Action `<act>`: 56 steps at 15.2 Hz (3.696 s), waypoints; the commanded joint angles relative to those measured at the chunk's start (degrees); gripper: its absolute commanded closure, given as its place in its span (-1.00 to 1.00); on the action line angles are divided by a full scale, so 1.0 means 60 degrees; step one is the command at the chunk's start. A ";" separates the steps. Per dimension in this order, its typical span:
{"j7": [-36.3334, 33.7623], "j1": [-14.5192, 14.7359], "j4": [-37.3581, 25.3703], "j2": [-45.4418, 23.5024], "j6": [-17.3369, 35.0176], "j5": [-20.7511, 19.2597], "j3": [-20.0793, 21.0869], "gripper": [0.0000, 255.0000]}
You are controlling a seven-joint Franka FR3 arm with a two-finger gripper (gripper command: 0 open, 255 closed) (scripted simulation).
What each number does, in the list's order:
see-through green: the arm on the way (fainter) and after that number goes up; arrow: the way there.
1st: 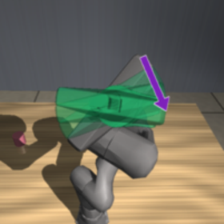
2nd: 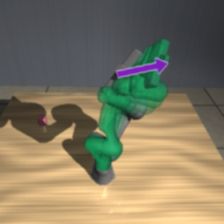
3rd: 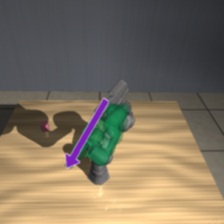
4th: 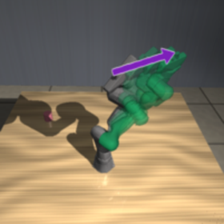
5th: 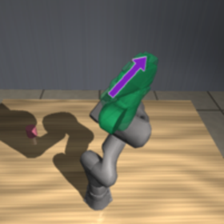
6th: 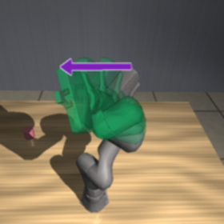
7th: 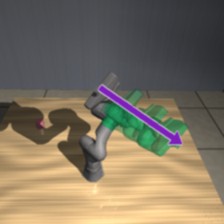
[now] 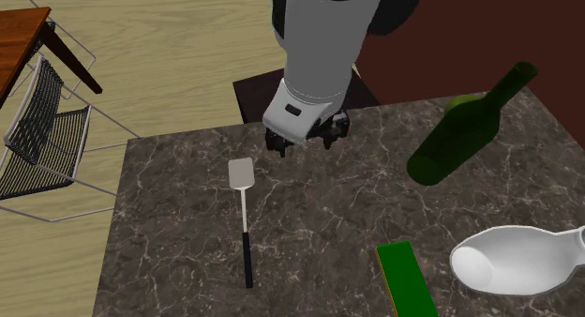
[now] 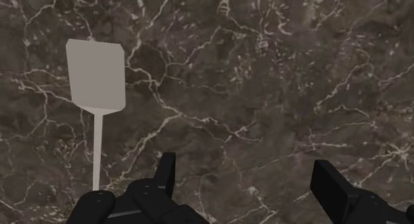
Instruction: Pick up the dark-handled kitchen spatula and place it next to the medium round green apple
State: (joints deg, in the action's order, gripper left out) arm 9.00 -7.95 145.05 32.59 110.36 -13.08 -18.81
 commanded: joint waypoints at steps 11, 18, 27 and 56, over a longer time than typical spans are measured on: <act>0.2748 -0.0066 -0.1374 -0.3525 0.3241 0.1056 -0.2628 -1.00; 0.3635 0.0041 -0.1472 -0.4689 0.4255 0.2018 -0.3042 -1.00; 0.3826 0.0070 -0.1374 -0.4990 0.4595 0.2282 -0.3072 -1.00; 0.2960 -0.0065 -0.2527 -0.3466 0.2169 0.1214 -0.2720 1.00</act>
State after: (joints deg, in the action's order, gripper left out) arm 26.89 -8.29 130.40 11.42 124.24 -5.60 -35.25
